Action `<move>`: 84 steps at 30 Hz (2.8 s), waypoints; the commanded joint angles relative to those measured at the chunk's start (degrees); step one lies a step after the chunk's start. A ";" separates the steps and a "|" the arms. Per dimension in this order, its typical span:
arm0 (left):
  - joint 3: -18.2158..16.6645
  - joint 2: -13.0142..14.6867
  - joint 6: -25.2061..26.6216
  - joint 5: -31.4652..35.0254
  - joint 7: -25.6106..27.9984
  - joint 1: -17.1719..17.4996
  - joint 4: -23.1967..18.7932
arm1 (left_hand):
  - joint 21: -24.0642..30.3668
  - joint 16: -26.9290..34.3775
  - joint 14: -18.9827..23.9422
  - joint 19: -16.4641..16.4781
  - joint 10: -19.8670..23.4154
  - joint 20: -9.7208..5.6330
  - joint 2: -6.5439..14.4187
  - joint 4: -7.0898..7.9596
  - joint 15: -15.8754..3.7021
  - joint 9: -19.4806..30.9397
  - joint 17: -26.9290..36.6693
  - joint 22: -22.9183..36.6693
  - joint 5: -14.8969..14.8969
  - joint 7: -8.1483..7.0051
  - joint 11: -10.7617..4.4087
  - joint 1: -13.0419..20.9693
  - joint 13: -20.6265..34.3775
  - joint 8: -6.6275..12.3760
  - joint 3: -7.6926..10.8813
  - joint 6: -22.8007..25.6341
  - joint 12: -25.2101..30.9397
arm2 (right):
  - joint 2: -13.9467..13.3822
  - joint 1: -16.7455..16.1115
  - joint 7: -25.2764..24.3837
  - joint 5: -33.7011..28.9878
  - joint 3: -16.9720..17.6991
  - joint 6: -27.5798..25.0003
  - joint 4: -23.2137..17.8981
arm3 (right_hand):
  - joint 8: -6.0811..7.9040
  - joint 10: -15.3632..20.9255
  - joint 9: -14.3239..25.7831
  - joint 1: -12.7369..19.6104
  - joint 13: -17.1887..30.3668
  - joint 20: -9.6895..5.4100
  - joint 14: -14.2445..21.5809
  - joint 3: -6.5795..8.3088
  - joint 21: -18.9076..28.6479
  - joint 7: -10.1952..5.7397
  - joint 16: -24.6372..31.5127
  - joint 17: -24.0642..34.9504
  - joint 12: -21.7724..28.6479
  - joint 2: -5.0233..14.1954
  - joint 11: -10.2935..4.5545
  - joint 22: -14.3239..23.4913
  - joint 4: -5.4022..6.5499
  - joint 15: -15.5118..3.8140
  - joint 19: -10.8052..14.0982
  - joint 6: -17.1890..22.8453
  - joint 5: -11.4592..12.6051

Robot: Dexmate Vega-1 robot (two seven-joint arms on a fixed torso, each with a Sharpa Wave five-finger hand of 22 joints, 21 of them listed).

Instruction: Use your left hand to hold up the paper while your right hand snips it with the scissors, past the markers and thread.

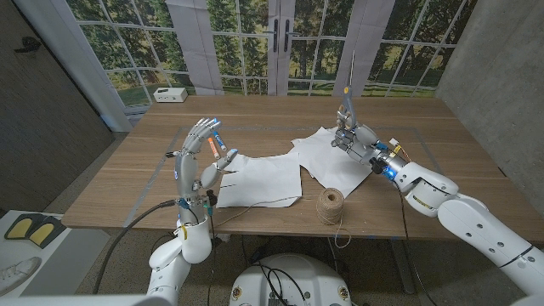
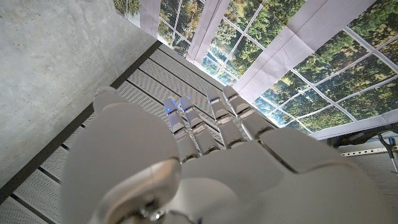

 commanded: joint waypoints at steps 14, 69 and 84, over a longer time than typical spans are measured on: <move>-0.05 -0.32 1.53 -0.96 -0.01 1.40 -1.68 | 0.28 0.16 -0.93 -0.30 -1.42 -5.98 -0.11 0.13 -9.85 0.03 0.22 0.23 -0.32 -0.06 -0.02 -0.75 0.11 0.01 -1.00 -1.37 0.04 | 5.49 -2.04 4.56 2.54 0.58 5.53 1.68 | 0.48 -1.59 0.13 0.23 -0.29 -7.03 -0.18 0.62 0.23 10.89 0.53 -0.42 0.61 0.82 -1.54 -1.29 0.05 -6.15 0.25 12.33 -0.37; -0.14 0.69 1.77 -1.27 -0.01 2.82 -1.35 | 0.30 0.43 -0.86 -0.25 -0.94 -5.81 -0.79 0.26 -9.90 -0.01 0.26 0.23 -0.49 -0.07 -0.07 -1.71 0.11 0.32 -1.61 -1.63 0.53 | 6.59 -0.52 10.33 1.41 -2.17 7.01 5.20 | -26.61 -39.79 -17.05 -0.73 -8.86 -2.45 -24.86 -2.81 -7.34 4.24 -11.69 -10.81 -9.54 0.43 3.82 -13.85 -0.52 -6.47 -11.18 -2.46 4.11; -0.54 0.69 1.24 -0.79 -0.01 2.81 -0.85 | 0.31 0.48 -0.77 -0.23 -0.67 -5.71 -0.72 0.28 -9.90 0.05 0.26 0.23 -0.52 -0.05 -0.10 -1.86 0.09 0.70 -1.61 -0.86 0.63 | 7.36 -1.60 7.30 -0.44 -1.91 9.09 4.20 | -15.46 -23.18 -6.81 5.94 -29.45 -1.51 -14.63 -2.43 -12.63 7.85 -36.71 -11.43 -21.41 0.13 0.00 -13.94 -2.82 -7.01 -8.15 8.51 6.69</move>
